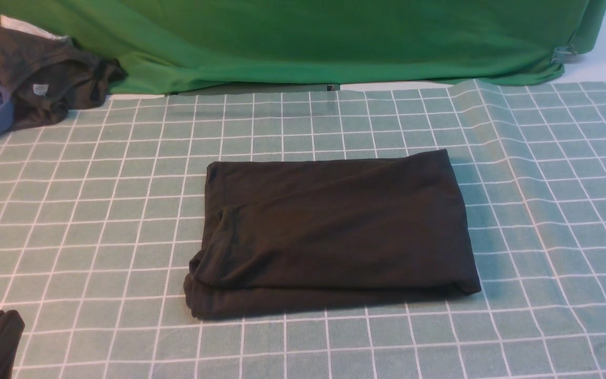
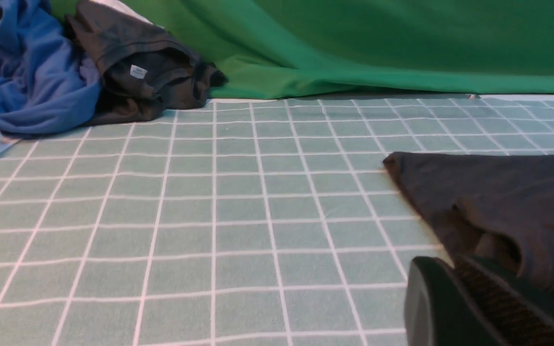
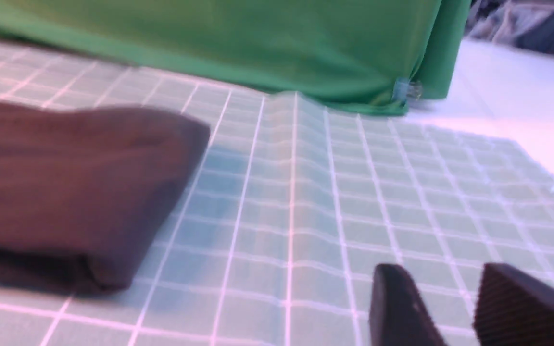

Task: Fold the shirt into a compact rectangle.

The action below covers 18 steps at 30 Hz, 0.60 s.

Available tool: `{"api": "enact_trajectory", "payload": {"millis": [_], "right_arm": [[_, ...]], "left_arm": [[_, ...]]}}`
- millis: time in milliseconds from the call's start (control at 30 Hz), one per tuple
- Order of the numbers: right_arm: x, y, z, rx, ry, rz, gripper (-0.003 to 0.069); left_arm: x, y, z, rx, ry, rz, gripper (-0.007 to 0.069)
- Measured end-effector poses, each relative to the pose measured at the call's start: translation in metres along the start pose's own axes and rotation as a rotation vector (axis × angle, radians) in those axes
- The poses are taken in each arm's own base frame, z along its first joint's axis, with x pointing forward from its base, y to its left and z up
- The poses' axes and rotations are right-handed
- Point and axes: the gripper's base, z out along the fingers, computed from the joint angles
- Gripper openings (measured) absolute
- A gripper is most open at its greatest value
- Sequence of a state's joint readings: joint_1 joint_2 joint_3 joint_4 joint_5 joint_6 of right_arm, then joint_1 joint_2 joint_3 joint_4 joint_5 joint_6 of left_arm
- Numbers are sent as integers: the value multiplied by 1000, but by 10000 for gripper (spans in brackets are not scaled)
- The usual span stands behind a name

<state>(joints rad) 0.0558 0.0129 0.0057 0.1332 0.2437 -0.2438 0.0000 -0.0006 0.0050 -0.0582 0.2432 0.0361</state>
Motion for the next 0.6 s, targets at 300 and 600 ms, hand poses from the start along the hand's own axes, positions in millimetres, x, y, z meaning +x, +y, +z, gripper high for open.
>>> {"api": "enact_trajectory", "payload": {"millis": [300, 600], "right_arm": [[2, 0, 1, 4, 10, 12, 238], [2, -3, 1, 32, 14, 48, 238]], "left_arm": [[0, 0, 0, -1, -1, 4, 13], [0, 0, 0, -1, -1, 7, 13]]}}
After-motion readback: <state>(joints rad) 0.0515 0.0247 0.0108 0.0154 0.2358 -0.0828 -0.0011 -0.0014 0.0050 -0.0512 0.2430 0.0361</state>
